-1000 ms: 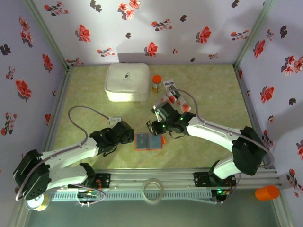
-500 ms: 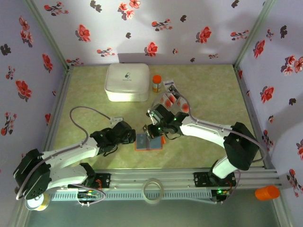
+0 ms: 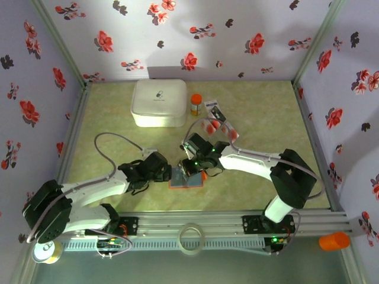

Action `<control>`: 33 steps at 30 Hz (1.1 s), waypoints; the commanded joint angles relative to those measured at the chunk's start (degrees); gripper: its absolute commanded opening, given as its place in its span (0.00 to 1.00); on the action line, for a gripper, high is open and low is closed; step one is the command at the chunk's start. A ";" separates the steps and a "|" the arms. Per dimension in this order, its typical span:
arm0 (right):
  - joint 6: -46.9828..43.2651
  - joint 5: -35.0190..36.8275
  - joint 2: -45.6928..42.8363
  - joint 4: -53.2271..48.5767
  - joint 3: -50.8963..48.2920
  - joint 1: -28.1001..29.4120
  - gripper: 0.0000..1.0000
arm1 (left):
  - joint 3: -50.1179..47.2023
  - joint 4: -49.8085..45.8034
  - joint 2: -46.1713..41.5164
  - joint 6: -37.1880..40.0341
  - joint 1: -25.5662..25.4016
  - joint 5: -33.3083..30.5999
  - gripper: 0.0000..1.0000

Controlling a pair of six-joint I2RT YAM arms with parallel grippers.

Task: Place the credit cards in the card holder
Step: Insert the credit card into the card slot.

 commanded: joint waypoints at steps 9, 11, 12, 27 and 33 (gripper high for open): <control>-0.14 -1.14 2.38 -0.53 2.28 0.54 0.00 | 0.13 0.97 4.04 2.92 -0.78 0.93 1.00; -0.08 -1.14 2.59 -0.74 2.27 0.50 0.00 | 0.34 1.34 4.73 3.18 -1.04 1.06 1.00; -0.16 -1.14 2.71 -0.77 2.28 0.53 0.00 | 0.56 1.42 5.09 3.20 -1.18 1.16 1.00; -0.30 -1.06 3.10 -1.09 2.10 0.48 0.00 | 2.05 3.02 6.41 3.12 -3.82 0.93 1.00; -0.17 -1.06 3.04 -0.99 2.01 0.54 0.00 | 0.19 4.95 5.95 1.34 -4.73 0.94 1.00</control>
